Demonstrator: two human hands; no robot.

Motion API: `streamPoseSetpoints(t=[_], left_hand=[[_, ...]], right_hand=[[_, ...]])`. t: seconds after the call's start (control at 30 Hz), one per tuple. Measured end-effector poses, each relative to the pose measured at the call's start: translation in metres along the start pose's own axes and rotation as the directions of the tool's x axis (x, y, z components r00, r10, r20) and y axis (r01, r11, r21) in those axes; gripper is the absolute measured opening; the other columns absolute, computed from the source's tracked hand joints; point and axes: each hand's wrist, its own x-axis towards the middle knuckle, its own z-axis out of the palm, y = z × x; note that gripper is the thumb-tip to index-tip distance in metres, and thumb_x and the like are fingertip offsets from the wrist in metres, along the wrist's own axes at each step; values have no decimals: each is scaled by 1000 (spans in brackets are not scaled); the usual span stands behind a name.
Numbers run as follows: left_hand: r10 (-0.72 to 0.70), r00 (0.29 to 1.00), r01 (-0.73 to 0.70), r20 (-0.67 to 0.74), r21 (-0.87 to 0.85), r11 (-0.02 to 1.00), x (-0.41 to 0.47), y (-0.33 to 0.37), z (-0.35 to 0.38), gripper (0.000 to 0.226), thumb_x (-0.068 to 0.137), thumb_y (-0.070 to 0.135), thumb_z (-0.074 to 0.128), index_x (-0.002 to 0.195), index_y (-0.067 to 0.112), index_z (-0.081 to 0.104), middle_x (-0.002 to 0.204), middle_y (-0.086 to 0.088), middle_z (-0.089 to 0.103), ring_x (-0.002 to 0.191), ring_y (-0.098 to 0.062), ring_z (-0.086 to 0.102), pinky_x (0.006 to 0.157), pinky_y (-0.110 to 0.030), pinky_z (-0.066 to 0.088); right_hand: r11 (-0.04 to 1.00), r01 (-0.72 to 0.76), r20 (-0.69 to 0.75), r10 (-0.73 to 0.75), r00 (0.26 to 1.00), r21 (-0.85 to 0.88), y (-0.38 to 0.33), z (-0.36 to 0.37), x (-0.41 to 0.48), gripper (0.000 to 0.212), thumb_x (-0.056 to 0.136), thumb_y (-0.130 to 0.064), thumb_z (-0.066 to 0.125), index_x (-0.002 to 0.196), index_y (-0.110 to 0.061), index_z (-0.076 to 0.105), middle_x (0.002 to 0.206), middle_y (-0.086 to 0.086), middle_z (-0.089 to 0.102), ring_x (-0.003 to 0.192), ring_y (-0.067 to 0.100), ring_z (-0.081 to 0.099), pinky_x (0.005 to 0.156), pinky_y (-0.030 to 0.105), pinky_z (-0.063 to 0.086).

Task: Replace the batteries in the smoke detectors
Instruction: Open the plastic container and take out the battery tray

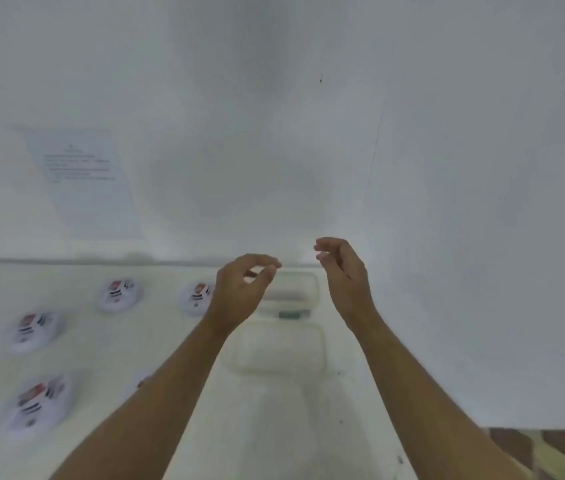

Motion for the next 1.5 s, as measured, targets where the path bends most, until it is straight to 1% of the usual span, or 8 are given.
streamPoseSetpoints(t=[0.17, 0.27, 0.37, 0.73, 0.9, 1.13, 1.27, 1.5], left_hand=[[-249, 968, 249, 3, 68, 966, -58, -51, -2, 13, 89, 21, 68, 94, 32, 72, 100, 20, 69, 101, 3, 59, 82, -29, 47], [-400, 916, 396, 8, 122, 910, -74, -67, -1, 26, 92, 23, 67, 118, 27, 66, 117, 14, 57, 110, -6, 53, 98, -33, 44], [-561, 826, 554, 61, 99, 826, -82, -76, 3, 37, 98, 38, 56, 134, 32, 54, 128, 4, 48, 108, -12, 53, 93, -28, 41], [-648, 746, 662, 155, -68, 746, -83, -86, 2, 24, 95, 44, 57, 118, 38, 59, 108, -4, 68, 102, -23, 65, 89, -47, 57], [-638, 735, 678, 231, -211, 704, -81, -81, 1, 27, 97, 32, 61, 123, 24, 62, 117, -8, 68, 105, -27, 67, 91, -49, 56], [-588, 792, 567, 160, 160, 808, -76, -78, -3, 49, 96, 44, 56, 143, 36, 44, 138, 2, 43, 123, -15, 44, 107, -40, 39], [-474, 857, 411, 204, 285, 866, -63, -70, -3, 49, 95, 25, 60, 142, 25, 47, 146, 0, 44, 133, -20, 42, 108, -34, 35], [-493, 801, 324, 341, 445, 835, -54, -56, 6, 53, 83, 54, 69, 128, 26, 61, 127, 3, 63, 104, -11, 56, 88, -27, 42]], right_hand=[[985, -152, 48, 156, 987, -77, 42, -5, -45, 26, 100, -10, 54, 114, -28, 66, 116, -14, 68, 110, 3, 61, 96, 19, 46], [958, -250, 69, 262, 963, -141, 62, -3, -60, 31, 101, -13, 53, 127, -29, 62, 133, -11, 59, 123, 9, 52, 98, 19, 39], [919, -364, 111, 381, 918, -151, 78, 3, -74, 39, 104, -21, 50, 143, -27, 51, 146, -9, 48, 133, 10, 44, 105, 24, 33], [874, -464, 128, 481, 867, -143, 86, 14, -85, 33, 107, -31, 42, 140, -36, 42, 124, -2, 55, 107, 16, 54, 89, 31, 43], [878, -453, 126, 472, 873, -153, 86, 13, -86, 33, 107, -30, 43, 140, -35, 42, 122, -2, 55, 102, 13, 55, 87, 30, 44], [882, -439, 158, 464, 872, -170, 88, 10, -84, 32, 107, -30, 44, 139, -33, 43, 115, -8, 56, 97, 1, 54, 84, 28, 46], [878, -413, 194, 461, 866, -241, 90, 7, -76, 32, 105, -35, 46, 137, -37, 45, 124, -4, 58, 110, 17, 58, 97, 40, 51], [862, -355, 152, 430, 890, -361, 83, 1, -56, 38, 100, -36, 57, 138, -29, 50, 121, -4, 60, 109, 19, 59, 93, 35, 51]])
